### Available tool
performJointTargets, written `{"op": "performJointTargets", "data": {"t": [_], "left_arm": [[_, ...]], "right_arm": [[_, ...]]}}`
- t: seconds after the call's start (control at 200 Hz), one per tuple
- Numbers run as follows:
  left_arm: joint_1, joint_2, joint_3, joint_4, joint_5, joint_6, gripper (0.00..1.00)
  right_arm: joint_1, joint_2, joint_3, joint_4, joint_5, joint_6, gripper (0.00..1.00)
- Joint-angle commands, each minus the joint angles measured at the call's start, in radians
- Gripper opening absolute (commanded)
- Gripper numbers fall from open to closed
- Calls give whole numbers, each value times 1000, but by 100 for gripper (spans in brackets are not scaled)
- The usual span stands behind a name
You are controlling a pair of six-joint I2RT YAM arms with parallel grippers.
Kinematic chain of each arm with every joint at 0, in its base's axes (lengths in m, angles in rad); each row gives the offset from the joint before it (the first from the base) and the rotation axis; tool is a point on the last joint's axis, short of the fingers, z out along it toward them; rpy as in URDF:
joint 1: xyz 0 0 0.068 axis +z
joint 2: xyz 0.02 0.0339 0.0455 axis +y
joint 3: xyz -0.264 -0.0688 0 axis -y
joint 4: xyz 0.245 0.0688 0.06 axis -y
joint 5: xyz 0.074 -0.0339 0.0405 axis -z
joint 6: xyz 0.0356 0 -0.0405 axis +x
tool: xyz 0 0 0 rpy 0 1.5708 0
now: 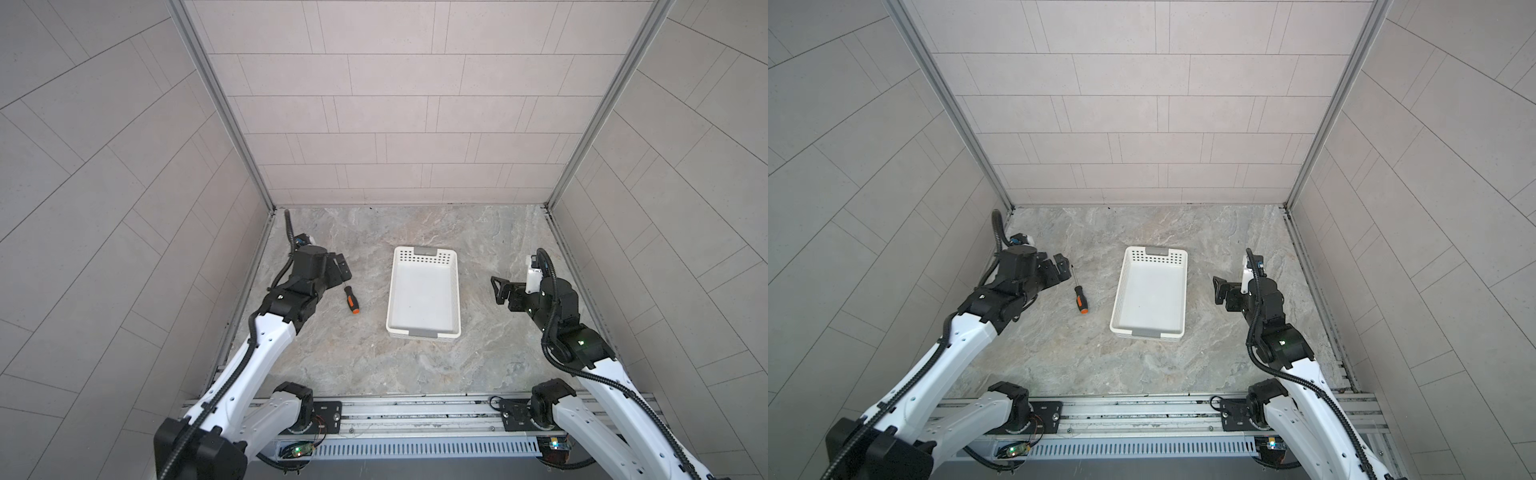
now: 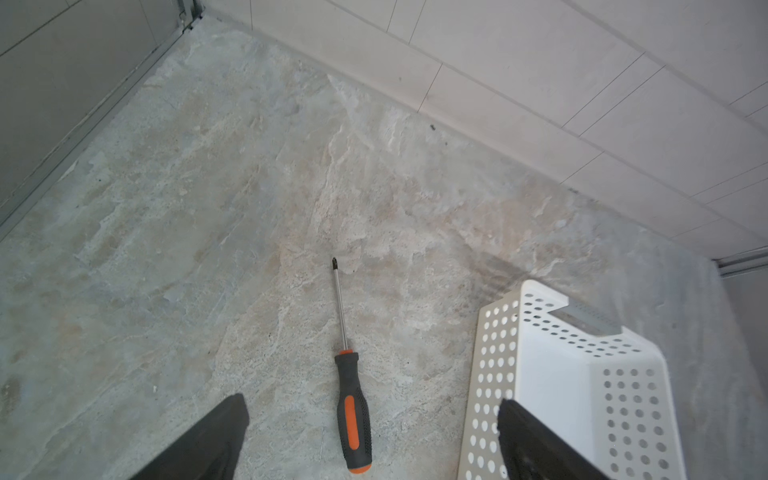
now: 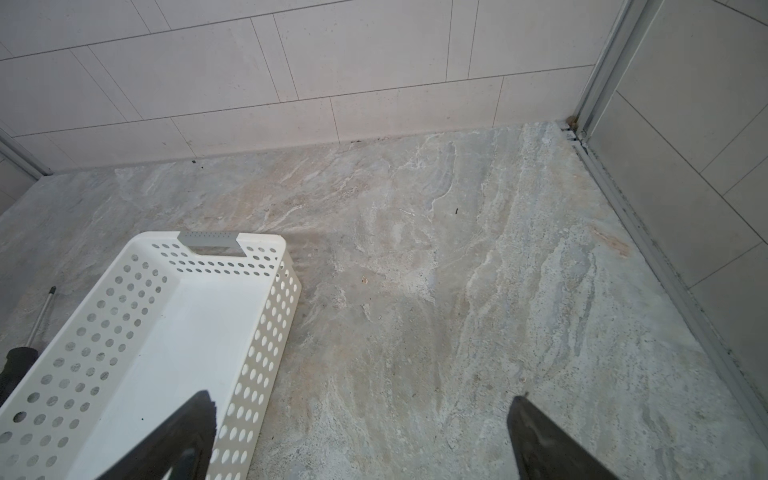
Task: Put the screwdriver in the bin
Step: Pick up the screwdriver from the middle-left of the table.
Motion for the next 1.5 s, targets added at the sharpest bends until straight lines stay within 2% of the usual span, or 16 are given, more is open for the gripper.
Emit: {"op": "performJointTargets", "data": {"t": [0.0,0.095,0.245,0.4,0.616,0.706,0.861,0.971,1.036,1.171,1.371,1.416,1.496], "left_arm": [[-67,80,39,-113,-208,-124,100],[-91,143,33,-118,-227,-183,100],[-140,260,74,-160,-255,-196,100],[-145,387,125,-206,-244,-203,100],[-147,475,121,-174,-248,-209,97],[-136,501,113,-158,-266,-194,91],[-101,501,53,-55,-167,-180,82],[-99,518,42,-28,-159,-175,77],[-91,538,39,-9,-141,-165,70],[-42,568,-12,92,-4,-161,69],[-36,613,-12,104,-8,-162,69],[-36,621,-10,102,-11,-163,64],[-36,630,-17,118,-3,-166,49]], "right_arm": [[3,-34,2,-32,43,22,100],[4,-46,-8,-29,44,25,100],[3,-52,-30,-11,53,25,100],[4,-23,-45,31,46,29,100],[3,21,-23,5,36,28,100],[4,20,-19,-3,35,27,100],[4,-5,-19,-18,36,27,100],[4,-25,-23,-17,39,33,100],[4,-35,-29,-12,43,34,100],[3,-47,-32,-11,46,37,100],[3,-52,-44,-2,54,38,99],[3,-54,-45,2,53,38,100],[3,-48,-48,11,56,37,99]]}}
